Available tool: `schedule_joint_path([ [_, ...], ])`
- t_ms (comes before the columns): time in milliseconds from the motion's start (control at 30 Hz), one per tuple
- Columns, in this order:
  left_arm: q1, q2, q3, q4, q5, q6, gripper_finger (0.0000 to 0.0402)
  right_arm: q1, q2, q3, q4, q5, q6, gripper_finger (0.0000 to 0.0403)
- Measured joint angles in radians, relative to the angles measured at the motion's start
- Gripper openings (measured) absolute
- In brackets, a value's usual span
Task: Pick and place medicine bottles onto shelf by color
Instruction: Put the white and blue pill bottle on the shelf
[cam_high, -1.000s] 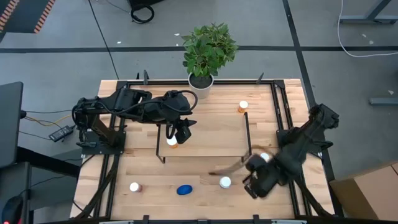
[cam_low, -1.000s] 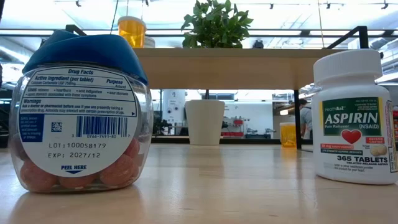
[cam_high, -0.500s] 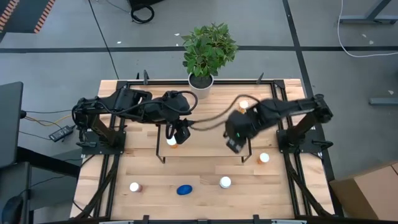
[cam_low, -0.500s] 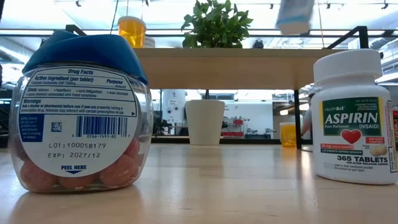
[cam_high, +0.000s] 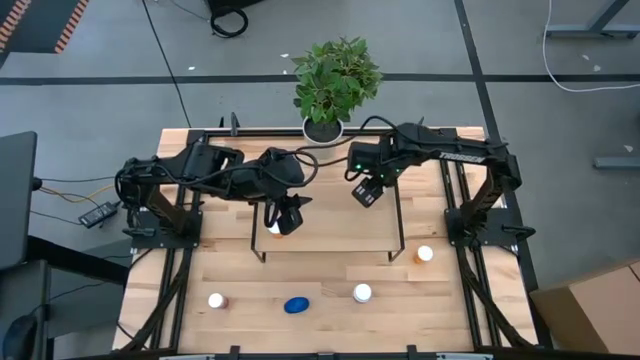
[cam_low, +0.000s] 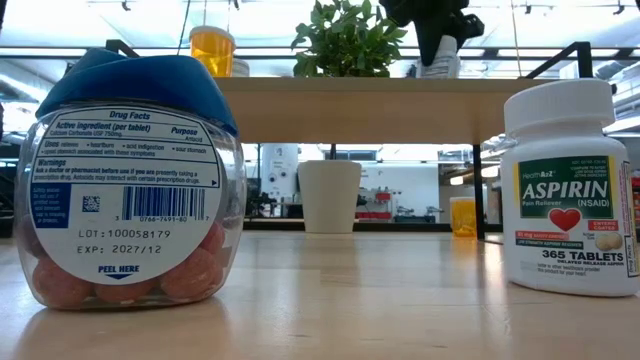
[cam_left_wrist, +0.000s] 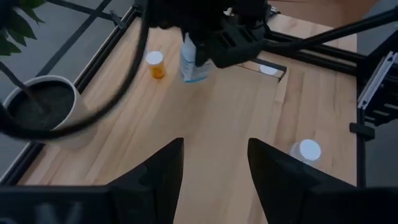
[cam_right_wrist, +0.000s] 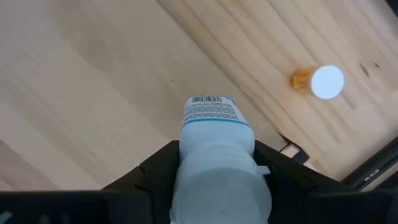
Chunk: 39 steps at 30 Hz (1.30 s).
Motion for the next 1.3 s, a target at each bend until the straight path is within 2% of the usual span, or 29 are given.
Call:
schedule_joint_path([
  [433, 0.008, 0.0, 0.0, 0.002, 0.0, 0.024, 0.0183, 0.023, 0.008, -0.001, 0.001, -0.005, -0.031, 0.0193],
  [700, 0.008, 0.0, 0.0, 0.0, 0.0, 0.027, 0.0181, 0.023, 0.014, -0.082, 0.0, -0.01, -0.043, 0.0193],
  [1300, 0.006, 0.0, 0.0, -0.017, 0.0, 0.018, 0.0183, 0.0, 0.014, -0.082, 0.0, 0.003, -0.057, 0.0193],
])
